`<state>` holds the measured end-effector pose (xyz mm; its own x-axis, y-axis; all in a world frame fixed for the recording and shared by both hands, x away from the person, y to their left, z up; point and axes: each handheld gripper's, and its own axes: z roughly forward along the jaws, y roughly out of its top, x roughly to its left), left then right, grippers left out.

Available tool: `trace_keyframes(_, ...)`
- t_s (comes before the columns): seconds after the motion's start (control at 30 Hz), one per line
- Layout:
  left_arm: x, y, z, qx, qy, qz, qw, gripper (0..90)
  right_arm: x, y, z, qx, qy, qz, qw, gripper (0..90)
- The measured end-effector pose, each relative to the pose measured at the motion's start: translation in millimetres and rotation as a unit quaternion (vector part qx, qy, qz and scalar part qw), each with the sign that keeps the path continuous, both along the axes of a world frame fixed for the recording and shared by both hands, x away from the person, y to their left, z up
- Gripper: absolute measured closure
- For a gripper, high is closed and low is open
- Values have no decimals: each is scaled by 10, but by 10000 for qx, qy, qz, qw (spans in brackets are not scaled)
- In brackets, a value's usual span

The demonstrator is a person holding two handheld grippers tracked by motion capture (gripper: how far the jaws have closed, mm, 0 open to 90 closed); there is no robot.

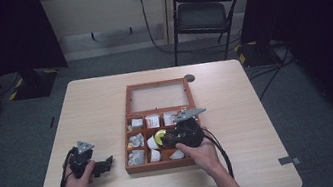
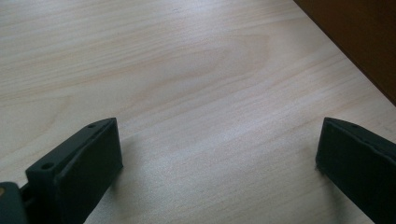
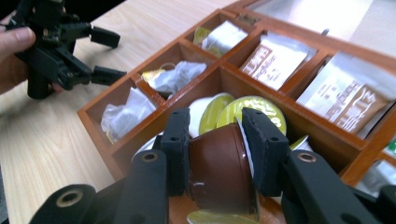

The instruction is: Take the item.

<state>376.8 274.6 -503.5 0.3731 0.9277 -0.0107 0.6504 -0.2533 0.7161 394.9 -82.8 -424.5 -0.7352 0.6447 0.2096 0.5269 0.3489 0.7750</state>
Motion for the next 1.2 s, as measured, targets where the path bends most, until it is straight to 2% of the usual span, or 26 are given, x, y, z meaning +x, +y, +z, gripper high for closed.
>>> trace_keyframes(0.43,0,0,0,-1,0,1,10000,0,45,-234,187,134,-191,-272,9994,629)
trace_keyframes(0.8,0,0,0,1,0,0,10000,0,68,-400,218,159,-205,-463,9986,629)
trace_keyframes(1.2,0,0,0,-1,-1,1,10000,0,184,-842,369,136,-333,-963,9947,630)
